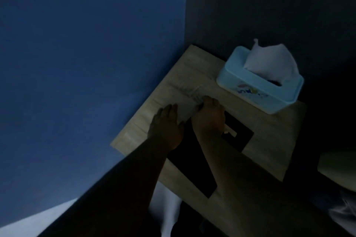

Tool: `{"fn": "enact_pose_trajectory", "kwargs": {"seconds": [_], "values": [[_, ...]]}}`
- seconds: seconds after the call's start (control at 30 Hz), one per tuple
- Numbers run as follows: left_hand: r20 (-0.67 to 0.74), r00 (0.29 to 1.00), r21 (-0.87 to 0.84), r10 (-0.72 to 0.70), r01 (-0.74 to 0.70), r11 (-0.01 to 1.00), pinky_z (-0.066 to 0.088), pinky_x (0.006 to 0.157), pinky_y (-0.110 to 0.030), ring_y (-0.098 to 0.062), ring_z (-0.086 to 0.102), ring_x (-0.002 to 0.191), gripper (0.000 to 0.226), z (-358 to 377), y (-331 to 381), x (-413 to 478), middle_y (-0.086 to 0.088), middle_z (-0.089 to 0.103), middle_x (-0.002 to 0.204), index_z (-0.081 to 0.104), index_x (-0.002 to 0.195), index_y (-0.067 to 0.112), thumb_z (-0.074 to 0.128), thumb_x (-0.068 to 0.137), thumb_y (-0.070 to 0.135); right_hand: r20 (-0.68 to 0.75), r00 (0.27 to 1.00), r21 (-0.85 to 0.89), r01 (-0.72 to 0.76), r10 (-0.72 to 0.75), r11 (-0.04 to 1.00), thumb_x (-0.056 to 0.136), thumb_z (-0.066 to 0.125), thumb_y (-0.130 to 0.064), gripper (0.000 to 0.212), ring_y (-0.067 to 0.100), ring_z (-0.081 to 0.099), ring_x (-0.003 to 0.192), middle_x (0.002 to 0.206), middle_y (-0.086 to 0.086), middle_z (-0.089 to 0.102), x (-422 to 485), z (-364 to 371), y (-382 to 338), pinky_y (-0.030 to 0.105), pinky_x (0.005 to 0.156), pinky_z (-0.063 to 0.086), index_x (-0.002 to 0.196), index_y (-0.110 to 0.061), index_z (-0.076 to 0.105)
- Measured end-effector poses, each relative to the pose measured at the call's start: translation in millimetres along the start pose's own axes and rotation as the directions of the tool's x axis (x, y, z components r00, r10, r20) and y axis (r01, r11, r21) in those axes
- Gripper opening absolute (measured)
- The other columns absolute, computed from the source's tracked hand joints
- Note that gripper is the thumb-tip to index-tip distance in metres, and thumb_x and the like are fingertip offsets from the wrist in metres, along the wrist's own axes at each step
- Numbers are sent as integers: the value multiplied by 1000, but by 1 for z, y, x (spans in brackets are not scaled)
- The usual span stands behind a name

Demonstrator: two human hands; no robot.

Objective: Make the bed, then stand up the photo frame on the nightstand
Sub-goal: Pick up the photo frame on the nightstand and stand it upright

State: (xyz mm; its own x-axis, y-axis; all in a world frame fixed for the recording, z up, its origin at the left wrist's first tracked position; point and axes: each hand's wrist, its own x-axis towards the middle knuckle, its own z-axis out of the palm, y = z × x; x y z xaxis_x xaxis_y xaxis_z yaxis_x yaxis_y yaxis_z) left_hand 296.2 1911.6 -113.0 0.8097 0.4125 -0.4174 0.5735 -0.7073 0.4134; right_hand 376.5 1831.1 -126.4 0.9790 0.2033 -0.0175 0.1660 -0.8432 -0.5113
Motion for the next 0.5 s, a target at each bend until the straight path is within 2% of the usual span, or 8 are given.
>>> {"fn": "enact_pose_trajectory", "kwargs": {"seconds": [0.13,0.2,0.33,0.5], "values": [[-76,996,-35,-40,37,999,18,120,-44,-28,11,148,68,12,-3,-6,-10,11,161,9,152,15,38,97,42,-28,993,-5,116,-116,993,76,55,-11,35,43,59,97,106,25,66,-7,7,2,45,87,48,106,1,67],[-123,991,-59,-56,49,997,18,120,-43,-27,11,148,66,19,-2,-14,-8,11,161,9,152,16,36,98,42,-24,984,3,174,-174,985,78,58,-10,33,41,58,98,109,23,65,-13,8,7,43,84,46,109,-1,65],[-233,964,-127,-129,102,987,19,118,-40,-25,13,147,63,40,-3,-40,-3,10,161,11,152,20,34,99,43,-22,961,27,276,-276,961,83,56,-15,31,37,53,100,112,18,63,-34,6,26,42,80,43,112,-8,64],[-368,910,-158,-189,139,978,19,118,-40,-26,15,147,65,77,6,-83,-3,12,161,12,152,21,37,97,46,-41,944,103,328,-326,939,89,50,-20,31,32,48,111,122,12,58,-68,-19,64,37,89,37,117,-12,60]]}}
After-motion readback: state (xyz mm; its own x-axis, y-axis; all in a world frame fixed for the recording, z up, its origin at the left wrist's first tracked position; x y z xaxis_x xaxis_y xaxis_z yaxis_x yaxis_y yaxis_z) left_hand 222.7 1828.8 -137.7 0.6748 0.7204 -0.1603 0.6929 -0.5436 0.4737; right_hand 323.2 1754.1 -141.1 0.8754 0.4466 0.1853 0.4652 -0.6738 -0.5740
